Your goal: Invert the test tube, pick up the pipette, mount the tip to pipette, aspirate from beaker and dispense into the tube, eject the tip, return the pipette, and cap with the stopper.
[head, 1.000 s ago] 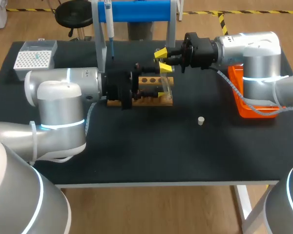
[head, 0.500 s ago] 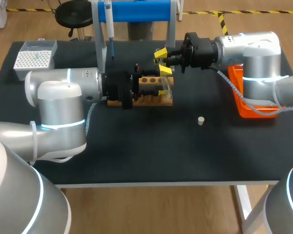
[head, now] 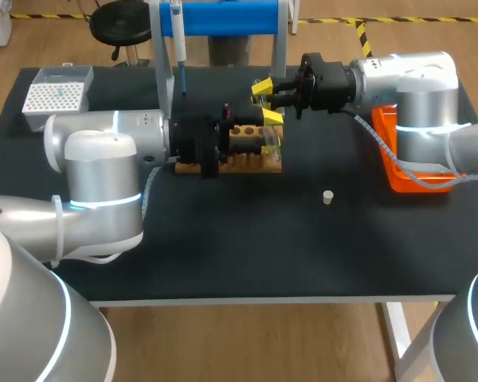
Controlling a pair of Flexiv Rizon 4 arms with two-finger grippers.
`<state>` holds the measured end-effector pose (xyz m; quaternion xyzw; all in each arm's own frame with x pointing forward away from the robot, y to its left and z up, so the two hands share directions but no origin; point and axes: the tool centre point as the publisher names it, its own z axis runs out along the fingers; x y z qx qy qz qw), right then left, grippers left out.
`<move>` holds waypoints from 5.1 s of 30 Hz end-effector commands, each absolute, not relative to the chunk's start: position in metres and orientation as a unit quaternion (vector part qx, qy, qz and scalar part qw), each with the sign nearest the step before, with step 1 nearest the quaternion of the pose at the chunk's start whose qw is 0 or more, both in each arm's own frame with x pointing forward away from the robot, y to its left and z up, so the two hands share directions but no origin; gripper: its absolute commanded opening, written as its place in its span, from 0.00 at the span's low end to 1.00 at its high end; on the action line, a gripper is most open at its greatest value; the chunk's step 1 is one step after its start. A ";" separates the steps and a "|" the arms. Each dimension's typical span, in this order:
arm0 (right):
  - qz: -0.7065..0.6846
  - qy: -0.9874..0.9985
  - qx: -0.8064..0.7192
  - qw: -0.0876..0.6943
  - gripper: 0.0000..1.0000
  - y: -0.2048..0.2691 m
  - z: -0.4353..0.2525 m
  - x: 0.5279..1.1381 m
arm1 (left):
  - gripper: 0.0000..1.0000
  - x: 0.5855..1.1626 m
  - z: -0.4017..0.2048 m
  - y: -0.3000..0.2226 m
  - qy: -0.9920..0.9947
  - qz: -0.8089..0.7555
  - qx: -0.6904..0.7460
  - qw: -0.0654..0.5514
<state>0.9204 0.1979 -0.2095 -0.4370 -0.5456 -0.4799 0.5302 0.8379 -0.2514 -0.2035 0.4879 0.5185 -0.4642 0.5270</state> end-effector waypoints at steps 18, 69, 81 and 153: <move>-0.480 -0.546 -0.438 0.529 0.00 0.198 -0.209 0.920 | 0.00 0.838 -0.205 -0.251 0.522 -0.467 0.481 0.527; -0.583 -0.679 -0.347 0.281 1.00 0.125 -0.205 0.907 | 0.00 0.838 -0.205 -0.251 0.523 -0.466 0.482 0.526; -0.602 -0.725 -0.294 0.160 1.00 0.110 -0.227 0.910 | 0.00 0.838 -0.205 -0.251 0.523 -0.466 0.482 0.526; -0.538 -0.825 -0.139 -0.106 1.00 0.161 -0.340 0.936 | 0.00 0.838 -0.205 -0.251 0.523 -0.466 0.482 0.526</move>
